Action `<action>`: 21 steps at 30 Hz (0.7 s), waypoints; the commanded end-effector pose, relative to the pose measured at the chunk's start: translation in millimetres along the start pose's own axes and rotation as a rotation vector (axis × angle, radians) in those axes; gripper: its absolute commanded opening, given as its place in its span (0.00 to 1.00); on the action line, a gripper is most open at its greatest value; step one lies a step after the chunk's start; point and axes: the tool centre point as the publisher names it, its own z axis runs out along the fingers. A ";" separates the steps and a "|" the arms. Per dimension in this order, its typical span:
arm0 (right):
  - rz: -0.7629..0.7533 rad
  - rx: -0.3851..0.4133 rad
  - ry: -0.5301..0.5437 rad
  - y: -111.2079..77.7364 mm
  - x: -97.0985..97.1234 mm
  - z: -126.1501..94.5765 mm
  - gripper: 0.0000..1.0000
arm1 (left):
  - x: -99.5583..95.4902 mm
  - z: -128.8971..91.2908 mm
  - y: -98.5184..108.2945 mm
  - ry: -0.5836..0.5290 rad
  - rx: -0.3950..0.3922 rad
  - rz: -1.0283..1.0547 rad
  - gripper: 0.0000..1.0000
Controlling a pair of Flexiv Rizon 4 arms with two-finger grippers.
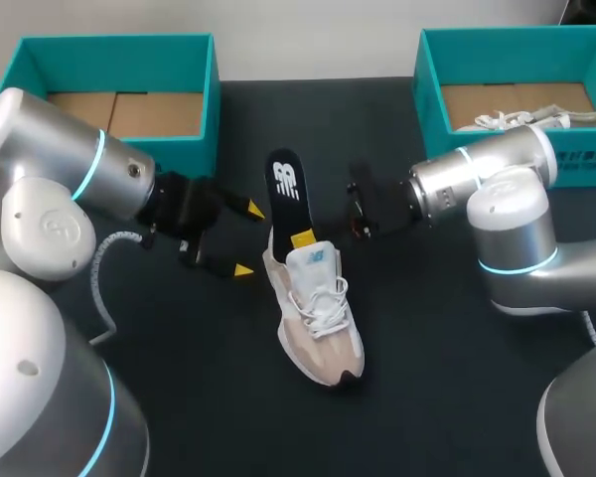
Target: Take the shoe out of the shoebox, open the shoe tongue, remove and reinsert the insole, then place the shoe into the shoebox
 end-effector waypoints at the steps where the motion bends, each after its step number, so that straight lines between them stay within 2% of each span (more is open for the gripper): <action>1: 0.028 0.014 -0.002 -9.8 8.1 2.6 0.00 | 0.4 0.0 -0.8 0.001 -0.005 0.000 1.00; 6: 0.071 0.035 0.005 -18.8 15.3 3.4 0.00 | 0.4 0.0 -0.8 0.001 -0.005 0.000 1.00; 11: 0.076 0.051 0.005 -16.8 16.0 3.3 0.00 | 0.4 0.0 -0.8 0.001 -0.005 0.000 1.00; 12: 0.067 0.050 0.001 -14.3 15.7 3.3 0.02 | 0.4 0.0 -0.8 0.001 -0.005 0.000 1.00; 14: 0.055 0.052 -0.005 -8.7 15.5 2.5 0.20 | 0.4 0.0 -0.8 0.001 -0.005 0.000 1.00; 15: 0.049 0.054 -0.007 -6.4 15.4 2.1 0.25 | 0.4 0.0 -0.8 0.001 -0.005 0.000 1.00; 21: 0.017 0.062 -0.022 6.1 16.2 -2.1 0.31 | 0.4 0.0 -0.8 0.001 -0.005 0.000 1.00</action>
